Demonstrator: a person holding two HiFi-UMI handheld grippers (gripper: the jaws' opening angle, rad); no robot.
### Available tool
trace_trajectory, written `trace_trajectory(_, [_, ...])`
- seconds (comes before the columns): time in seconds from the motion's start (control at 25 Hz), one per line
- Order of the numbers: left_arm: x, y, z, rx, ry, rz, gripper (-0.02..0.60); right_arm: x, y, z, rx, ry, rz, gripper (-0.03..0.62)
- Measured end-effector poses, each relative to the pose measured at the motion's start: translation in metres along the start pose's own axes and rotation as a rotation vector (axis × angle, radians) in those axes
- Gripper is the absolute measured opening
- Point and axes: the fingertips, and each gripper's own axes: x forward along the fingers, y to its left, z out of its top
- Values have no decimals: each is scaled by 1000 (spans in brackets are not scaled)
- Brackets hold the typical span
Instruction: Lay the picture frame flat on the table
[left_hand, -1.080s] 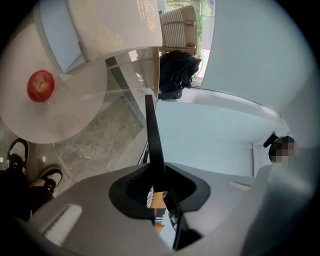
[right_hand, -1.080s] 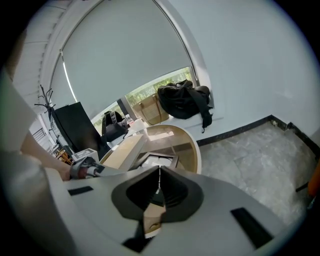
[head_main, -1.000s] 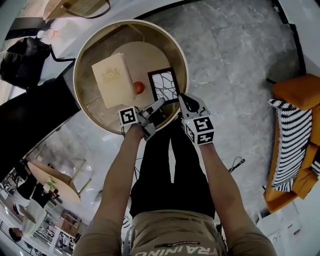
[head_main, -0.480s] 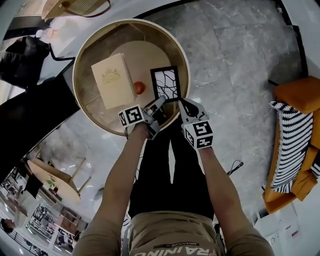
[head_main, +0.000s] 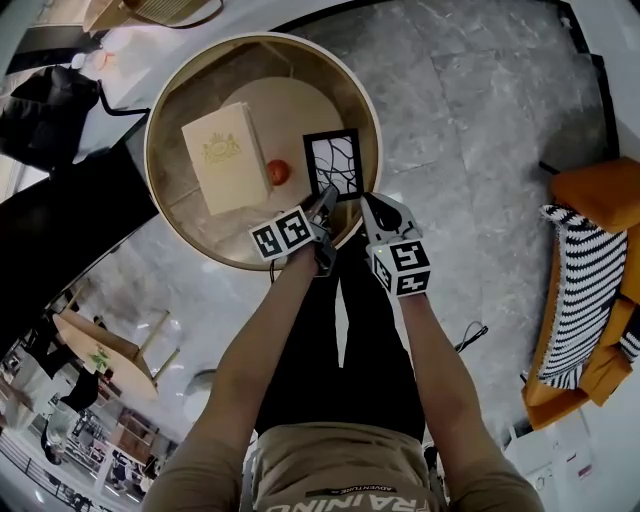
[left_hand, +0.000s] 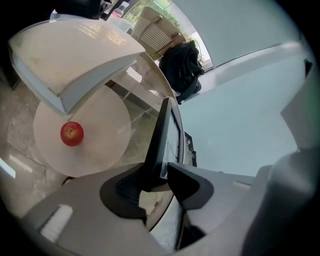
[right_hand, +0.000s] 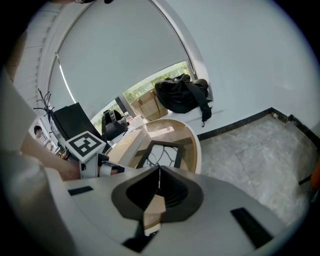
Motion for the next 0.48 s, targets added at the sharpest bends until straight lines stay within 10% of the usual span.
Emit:
trace_trajectory(0.24, [-4,8,0,150,-28,228,176,1,-1,-3,7,1,8,8])
trace_trajectory(0.48, [-7,9,1,212,-33,301,196,-3,-1,-8,14,6,10,8])
